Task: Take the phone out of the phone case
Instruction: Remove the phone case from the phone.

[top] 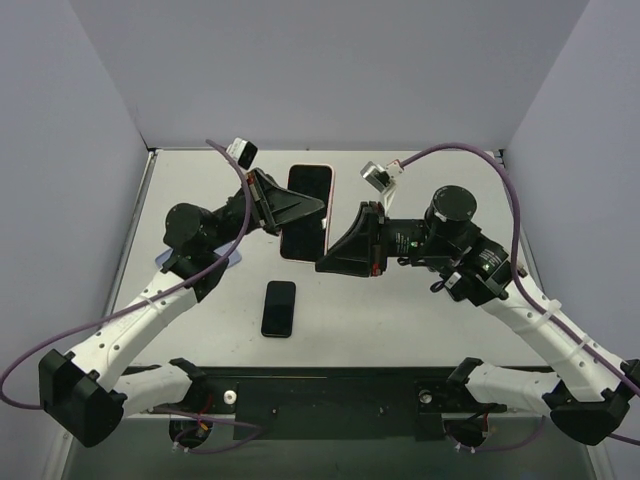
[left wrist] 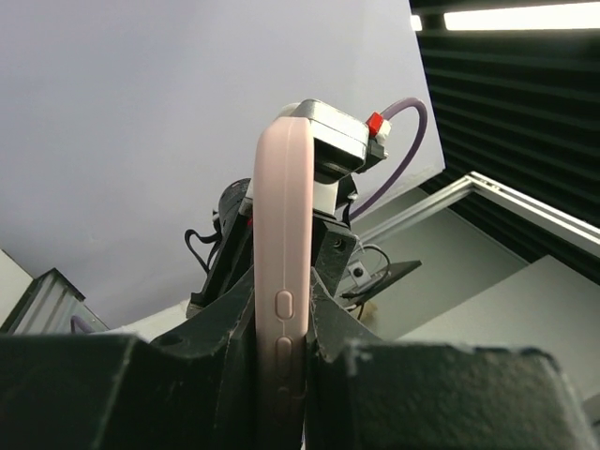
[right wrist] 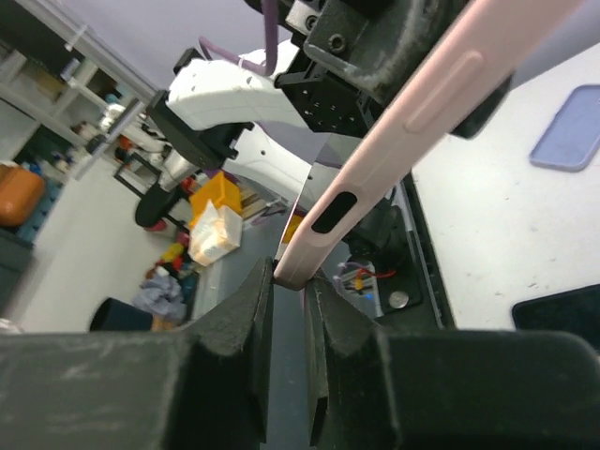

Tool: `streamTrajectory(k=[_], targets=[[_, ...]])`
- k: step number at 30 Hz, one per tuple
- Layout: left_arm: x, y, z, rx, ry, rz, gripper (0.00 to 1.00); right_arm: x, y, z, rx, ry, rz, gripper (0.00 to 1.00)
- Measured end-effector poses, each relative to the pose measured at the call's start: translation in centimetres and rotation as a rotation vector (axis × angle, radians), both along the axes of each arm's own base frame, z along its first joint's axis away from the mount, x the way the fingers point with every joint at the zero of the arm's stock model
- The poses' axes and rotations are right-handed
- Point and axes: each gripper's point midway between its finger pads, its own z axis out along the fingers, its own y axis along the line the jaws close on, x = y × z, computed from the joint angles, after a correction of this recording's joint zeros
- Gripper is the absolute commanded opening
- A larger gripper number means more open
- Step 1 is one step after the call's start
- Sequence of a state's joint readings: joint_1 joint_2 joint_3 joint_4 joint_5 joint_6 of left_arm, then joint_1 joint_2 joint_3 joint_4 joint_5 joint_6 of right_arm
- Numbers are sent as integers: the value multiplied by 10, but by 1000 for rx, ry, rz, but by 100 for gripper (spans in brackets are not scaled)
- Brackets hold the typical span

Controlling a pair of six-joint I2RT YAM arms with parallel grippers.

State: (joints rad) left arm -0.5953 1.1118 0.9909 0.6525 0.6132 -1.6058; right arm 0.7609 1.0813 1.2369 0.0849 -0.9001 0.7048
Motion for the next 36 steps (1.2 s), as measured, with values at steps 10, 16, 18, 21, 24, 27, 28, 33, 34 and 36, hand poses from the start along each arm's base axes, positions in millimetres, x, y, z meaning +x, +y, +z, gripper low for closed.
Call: streamTrajectory(k=[10,16,18,21,24,27,28,33,34,36], targets=[[-26,-19,18,-39,-99,-175,0,-3,-9,-5,-95,-340,7,0],[-49,-29,27,-28,-164,-228,0,-11,-15,-8,-158,-411,16,0],[-50,-30,27,-31,-169,-223,0,-9,-18,-8,-188,-396,-20,0],[-40,-32,27,-35,-171,-165,0,10,-23,-13,-265,-337,-224,0],[-19,-36,22,-34,-153,-58,0,26,-33,-13,-311,-280,-452,12],[8,-38,9,-8,-87,72,0,41,-43,-23,-339,-233,-576,38],[15,-37,3,9,-61,106,0,45,-46,-29,-354,-219,-601,44],[34,-26,-26,96,18,242,0,45,-55,-42,-341,-90,-591,50],[35,-21,-29,110,22,264,0,45,-56,-46,-337,-55,-585,51],[34,-12,-26,117,18,297,0,45,-61,-54,-326,15,-594,50]])
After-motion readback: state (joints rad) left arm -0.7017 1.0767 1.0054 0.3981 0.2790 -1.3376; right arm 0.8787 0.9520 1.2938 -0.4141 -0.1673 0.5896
